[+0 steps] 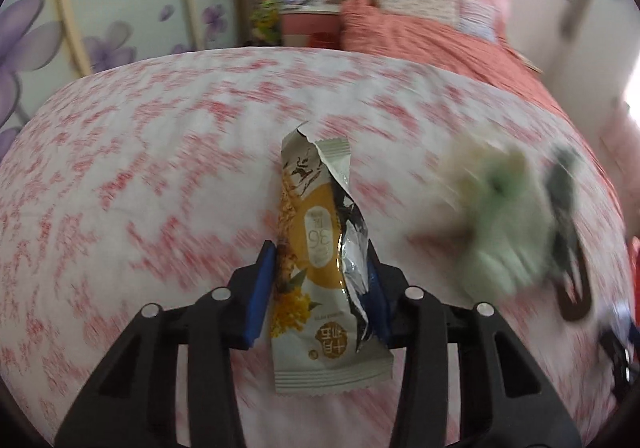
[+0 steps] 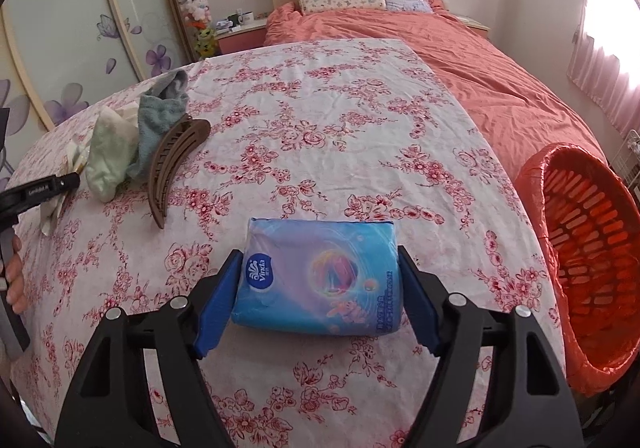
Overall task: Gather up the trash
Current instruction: 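Grasp the snack wrapper with the left tool while the right tool grasps the tissue pack, then lift the snack wrapper and tissue pack with both tools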
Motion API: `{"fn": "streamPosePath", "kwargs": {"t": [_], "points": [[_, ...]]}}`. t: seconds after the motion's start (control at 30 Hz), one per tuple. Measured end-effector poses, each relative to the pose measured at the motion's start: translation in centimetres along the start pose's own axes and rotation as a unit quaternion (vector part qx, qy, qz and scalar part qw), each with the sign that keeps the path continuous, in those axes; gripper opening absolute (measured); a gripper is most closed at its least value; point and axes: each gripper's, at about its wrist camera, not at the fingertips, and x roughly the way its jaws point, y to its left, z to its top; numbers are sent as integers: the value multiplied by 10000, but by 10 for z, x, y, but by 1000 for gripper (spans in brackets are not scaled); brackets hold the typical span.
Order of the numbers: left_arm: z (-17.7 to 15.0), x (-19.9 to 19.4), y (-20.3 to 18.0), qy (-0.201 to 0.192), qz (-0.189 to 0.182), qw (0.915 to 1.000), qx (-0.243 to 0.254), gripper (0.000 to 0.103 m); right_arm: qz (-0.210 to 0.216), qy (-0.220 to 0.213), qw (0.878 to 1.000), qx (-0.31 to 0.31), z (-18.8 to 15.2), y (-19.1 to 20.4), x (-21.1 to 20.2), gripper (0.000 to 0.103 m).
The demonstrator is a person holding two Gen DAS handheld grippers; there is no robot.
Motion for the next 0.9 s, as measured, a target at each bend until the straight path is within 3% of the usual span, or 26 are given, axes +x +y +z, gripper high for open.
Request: {"fn": "streamPosePath", "kwargs": {"t": [0.2, 0.4, 0.9], "points": [[-33, -20, -30, 103, -298, 9990, 310, 46, 43, 23, 9999, -113, -4, 3, -3, 74], [-57, -31, -48, -33, 18, 9985, 540, 49, -101, 46, 9999, -89, -6, 6, -4, 75], [-61, -34, -46, -149, 20, 9990, 422, 54, -393, 85, 9992, -23, -11, 1, -4, 79]]}}
